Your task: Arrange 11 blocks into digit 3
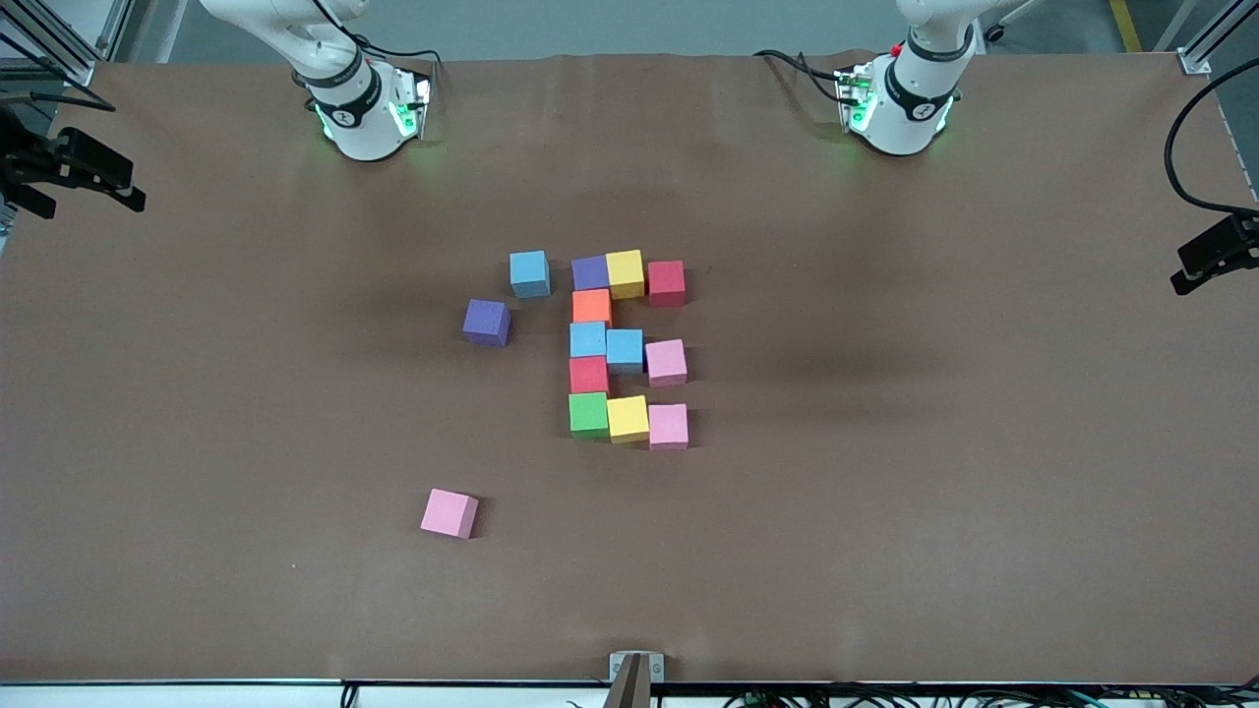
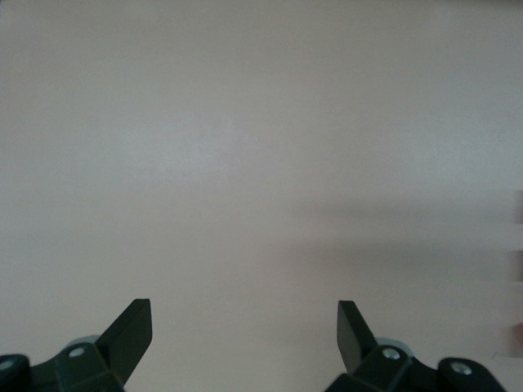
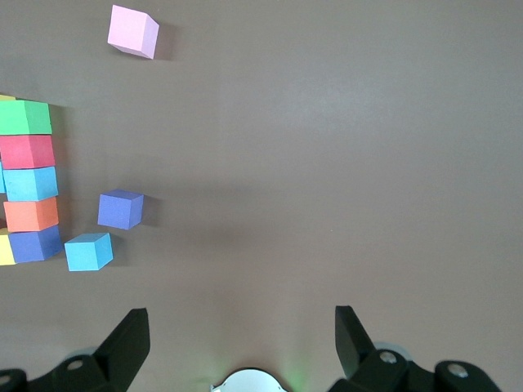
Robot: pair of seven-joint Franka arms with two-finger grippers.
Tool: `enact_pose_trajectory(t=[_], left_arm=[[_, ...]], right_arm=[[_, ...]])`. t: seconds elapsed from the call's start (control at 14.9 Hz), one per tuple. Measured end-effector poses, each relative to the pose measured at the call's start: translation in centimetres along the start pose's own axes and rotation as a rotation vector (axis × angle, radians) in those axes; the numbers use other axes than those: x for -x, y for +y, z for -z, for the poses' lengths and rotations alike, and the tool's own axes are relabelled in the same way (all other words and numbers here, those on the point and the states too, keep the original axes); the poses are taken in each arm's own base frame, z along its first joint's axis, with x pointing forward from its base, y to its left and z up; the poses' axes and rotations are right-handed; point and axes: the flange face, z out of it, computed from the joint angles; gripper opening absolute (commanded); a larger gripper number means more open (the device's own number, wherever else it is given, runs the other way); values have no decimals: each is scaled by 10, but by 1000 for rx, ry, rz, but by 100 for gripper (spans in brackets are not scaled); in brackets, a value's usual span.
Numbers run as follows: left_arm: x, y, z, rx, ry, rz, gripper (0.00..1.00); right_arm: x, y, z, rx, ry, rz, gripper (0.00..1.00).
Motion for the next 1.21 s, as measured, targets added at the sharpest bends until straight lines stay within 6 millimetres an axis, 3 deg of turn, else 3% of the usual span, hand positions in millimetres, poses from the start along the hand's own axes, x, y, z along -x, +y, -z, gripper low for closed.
enact_pose_trajectory(t=[0.4, 0.88, 1.21], left_arm=[[-3, 2, -7, 12, -13, -3, 100], [-1, 25, -4, 4, -34, -36, 100], [-1, 25, -2, 0, -33, -34, 100]], right_arm=[[3, 0, 0, 0, -1, 0, 100], [5, 0, 0, 0, 11, 0, 100], [4, 0, 1, 1, 18, -1, 100]])
